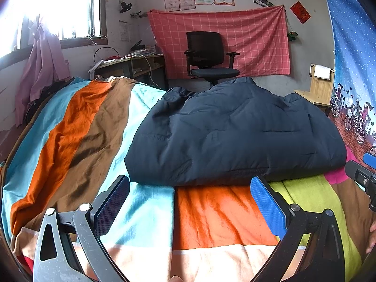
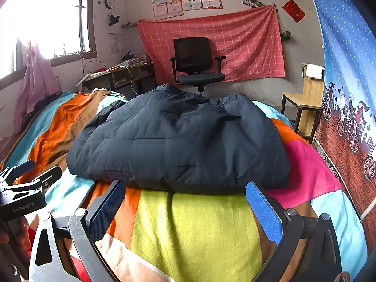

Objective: Fold large clothes

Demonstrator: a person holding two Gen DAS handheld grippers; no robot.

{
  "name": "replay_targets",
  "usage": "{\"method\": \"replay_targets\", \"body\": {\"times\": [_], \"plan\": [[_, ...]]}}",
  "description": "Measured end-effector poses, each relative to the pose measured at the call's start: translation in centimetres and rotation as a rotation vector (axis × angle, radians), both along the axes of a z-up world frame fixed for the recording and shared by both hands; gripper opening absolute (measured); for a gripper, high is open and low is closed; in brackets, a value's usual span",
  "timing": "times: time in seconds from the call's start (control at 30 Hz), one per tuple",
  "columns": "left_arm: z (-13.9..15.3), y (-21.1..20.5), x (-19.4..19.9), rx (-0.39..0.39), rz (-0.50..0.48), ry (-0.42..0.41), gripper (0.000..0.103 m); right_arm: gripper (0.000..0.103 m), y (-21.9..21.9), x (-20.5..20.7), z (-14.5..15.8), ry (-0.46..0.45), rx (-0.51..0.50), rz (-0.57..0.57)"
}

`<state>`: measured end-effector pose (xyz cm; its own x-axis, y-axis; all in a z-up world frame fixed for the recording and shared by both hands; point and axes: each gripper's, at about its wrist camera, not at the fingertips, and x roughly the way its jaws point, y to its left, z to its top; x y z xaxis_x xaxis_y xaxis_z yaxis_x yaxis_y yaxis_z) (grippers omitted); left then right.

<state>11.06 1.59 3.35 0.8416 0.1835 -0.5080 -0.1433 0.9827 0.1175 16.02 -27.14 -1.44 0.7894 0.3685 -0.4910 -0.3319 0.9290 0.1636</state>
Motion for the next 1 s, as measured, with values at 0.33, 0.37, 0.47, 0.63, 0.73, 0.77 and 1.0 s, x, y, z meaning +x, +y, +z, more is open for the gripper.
{"method": "replay_targets", "body": {"times": [0.33,0.37,0.47,0.63,0.73,0.77,1.0], "plan": [[0.00,-0.08,0.02,0.000,0.001,0.000,0.101,0.103,0.02,0.02,-0.03,0.002,0.000,0.001],[-0.02,-0.05,-0.02,-0.001,0.001,0.000,0.101,0.103,0.02,0.02,-0.04,0.003,0.000,0.001],[-0.02,-0.06,-0.03,0.001,0.001,0.001,0.101,0.103,0.02,0.01,0.05,0.002,0.000,0.002],[-0.02,-0.15,-0.04,0.001,0.002,0.000,0.101,0.103,0.01,0.01,0.00,0.002,-0.001,0.002],[-0.02,-0.17,-0.04,0.000,0.002,0.000,0.101,0.103,0.00,0.01,0.00,0.002,0.000,0.002],[-0.01,-0.22,0.02,0.000,0.003,0.001,0.101,0.103,0.00,0.01,0.00,0.002,0.000,0.002],[-0.04,-0.03,-0.03,0.000,0.001,0.001,0.101,0.103,-0.04,0.02,-0.01,0.001,0.000,0.002]]}}
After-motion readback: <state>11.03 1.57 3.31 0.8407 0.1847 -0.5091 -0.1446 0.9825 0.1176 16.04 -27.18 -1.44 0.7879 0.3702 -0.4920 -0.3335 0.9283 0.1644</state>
